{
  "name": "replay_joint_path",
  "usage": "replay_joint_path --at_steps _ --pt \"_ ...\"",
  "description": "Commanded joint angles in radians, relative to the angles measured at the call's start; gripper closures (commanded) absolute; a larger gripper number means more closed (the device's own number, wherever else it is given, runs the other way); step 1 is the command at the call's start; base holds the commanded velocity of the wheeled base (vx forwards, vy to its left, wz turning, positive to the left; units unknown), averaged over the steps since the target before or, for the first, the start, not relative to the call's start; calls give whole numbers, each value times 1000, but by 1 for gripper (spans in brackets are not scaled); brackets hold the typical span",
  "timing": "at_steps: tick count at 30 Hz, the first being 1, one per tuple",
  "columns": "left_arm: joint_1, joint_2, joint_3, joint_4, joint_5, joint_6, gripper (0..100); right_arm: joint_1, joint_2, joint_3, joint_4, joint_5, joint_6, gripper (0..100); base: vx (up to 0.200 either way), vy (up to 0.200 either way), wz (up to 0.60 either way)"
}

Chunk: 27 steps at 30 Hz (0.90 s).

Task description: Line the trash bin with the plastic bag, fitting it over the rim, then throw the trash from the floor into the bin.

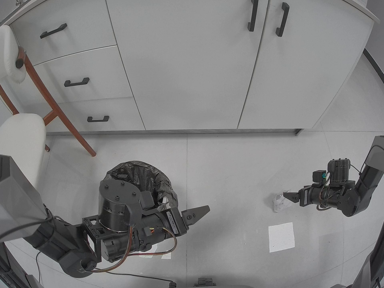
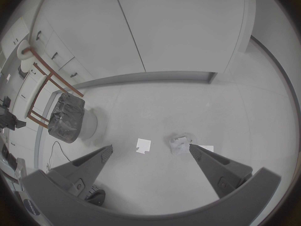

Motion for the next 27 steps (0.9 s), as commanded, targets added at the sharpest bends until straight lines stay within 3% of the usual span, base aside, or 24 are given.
replay_joint_path --at_steps 1,4,13,18,27 --pt "0 6 0 -1 15 0 0 -23 89 -30 9 4 5 0 0 0 0" --pt "-7 3 4 0 19 2 0 -40 91 -21 18 5 7 0 0 0 0" --pt "-23 -2 10 0 25 2 0 -68 111 -51 20 5 7 0 -200 0 0" --pt "-23 11 -3 -1 72 -1 0 -82 169 -120 20 1 8 0 0 0 0" --pt "-21 -2 7 -1 75 2 0 -88 358 -360 21 -7 13 0 0 0 0"
